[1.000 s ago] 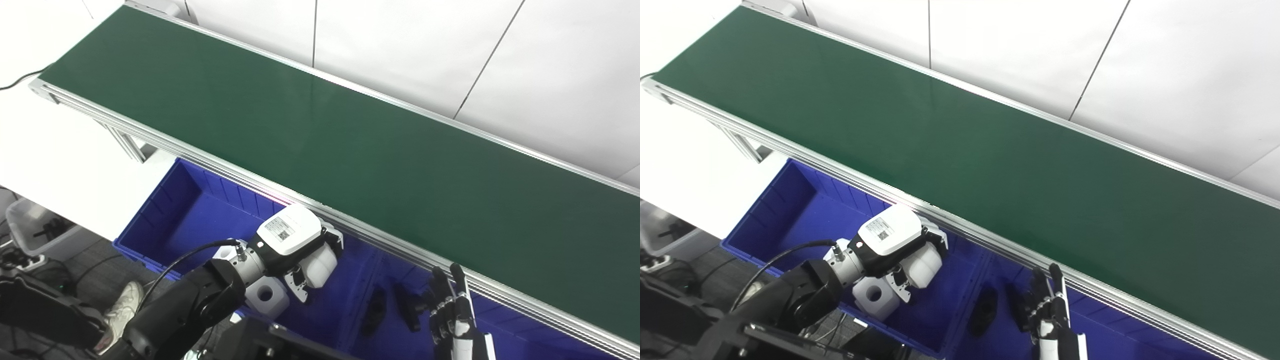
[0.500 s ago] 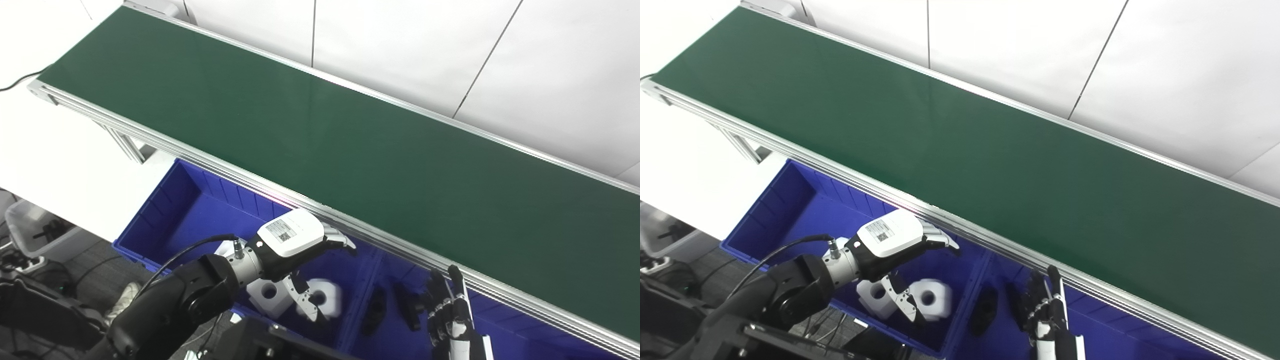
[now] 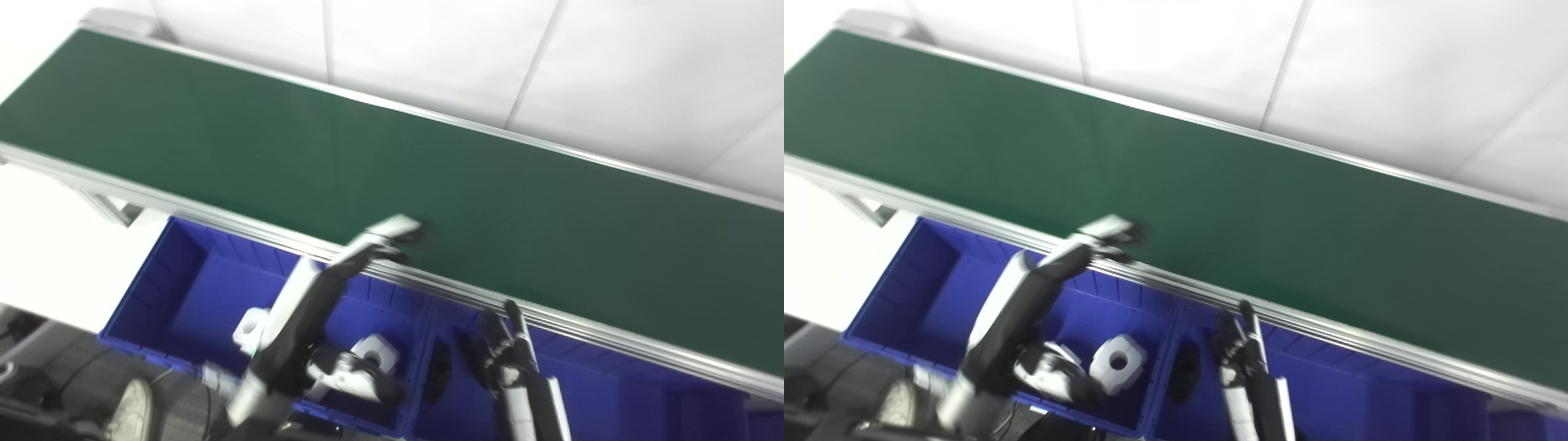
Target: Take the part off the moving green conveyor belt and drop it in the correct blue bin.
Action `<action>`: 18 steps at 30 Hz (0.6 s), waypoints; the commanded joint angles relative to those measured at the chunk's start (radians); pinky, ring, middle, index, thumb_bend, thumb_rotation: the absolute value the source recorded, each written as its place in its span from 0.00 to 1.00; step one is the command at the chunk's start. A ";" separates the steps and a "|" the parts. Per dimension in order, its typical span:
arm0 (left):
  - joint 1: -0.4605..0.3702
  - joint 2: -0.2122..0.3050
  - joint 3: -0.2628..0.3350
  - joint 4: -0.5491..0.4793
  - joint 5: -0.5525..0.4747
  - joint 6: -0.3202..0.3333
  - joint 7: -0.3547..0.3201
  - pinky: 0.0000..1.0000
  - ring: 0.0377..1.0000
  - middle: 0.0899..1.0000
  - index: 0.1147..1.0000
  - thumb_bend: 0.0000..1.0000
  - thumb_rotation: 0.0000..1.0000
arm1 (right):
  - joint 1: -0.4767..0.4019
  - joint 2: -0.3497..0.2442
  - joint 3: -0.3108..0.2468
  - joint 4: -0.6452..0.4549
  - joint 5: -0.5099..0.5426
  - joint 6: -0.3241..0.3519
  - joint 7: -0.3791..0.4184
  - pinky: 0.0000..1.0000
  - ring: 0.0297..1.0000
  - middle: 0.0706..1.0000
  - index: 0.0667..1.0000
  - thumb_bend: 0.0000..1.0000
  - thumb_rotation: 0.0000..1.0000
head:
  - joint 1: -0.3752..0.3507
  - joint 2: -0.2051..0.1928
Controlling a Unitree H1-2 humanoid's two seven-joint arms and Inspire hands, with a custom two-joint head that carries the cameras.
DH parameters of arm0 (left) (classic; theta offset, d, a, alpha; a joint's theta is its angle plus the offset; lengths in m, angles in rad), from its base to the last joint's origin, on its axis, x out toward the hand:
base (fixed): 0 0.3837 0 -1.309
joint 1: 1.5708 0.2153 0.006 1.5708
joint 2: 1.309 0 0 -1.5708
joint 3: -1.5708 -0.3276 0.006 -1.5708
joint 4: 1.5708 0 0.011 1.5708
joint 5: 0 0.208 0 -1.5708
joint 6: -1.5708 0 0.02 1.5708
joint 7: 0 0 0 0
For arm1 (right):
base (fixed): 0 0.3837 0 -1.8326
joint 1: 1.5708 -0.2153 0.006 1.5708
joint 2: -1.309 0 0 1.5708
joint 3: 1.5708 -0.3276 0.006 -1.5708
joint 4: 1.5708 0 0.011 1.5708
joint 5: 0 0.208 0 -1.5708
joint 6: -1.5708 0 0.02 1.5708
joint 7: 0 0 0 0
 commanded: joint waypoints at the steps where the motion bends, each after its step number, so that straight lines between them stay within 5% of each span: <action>1: -0.058 0.094 0.075 0.103 0.000 -0.082 0.025 0.91 0.95 0.98 1.00 0.71 0.95 | 0.005 0.060 0.043 0.007 -0.040 -0.007 -0.018 0.95 0.96 0.92 1.00 0.77 0.76 | -0.035 0.000; 5: -0.128 0.163 0.127 0.254 -0.061 -0.111 -0.018 0.97 1.00 1.00 1.00 0.70 0.89 | -0.003 0.100 0.083 0.037 -0.087 0.000 -0.055 0.93 0.96 0.92 1.00 0.77 0.76 | -0.166 0.011; 9: -0.167 0.222 0.126 0.305 -0.110 -0.078 -0.067 1.00 1.00 1.00 1.00 0.82 0.89 | -0.024 0.133 0.116 0.064 -0.126 0.014 -0.094 0.93 0.96 0.93 1.00 0.79 0.80 | -0.275 0.031; 18: -0.194 0.262 0.130 0.326 -0.153 -0.072 -0.132 1.00 1.00 1.00 1.00 0.78 0.89 | -0.061 0.151 0.133 0.085 -0.154 0.043 -0.140 0.94 0.95 0.92 1.00 0.81 0.85 | -0.304 0.048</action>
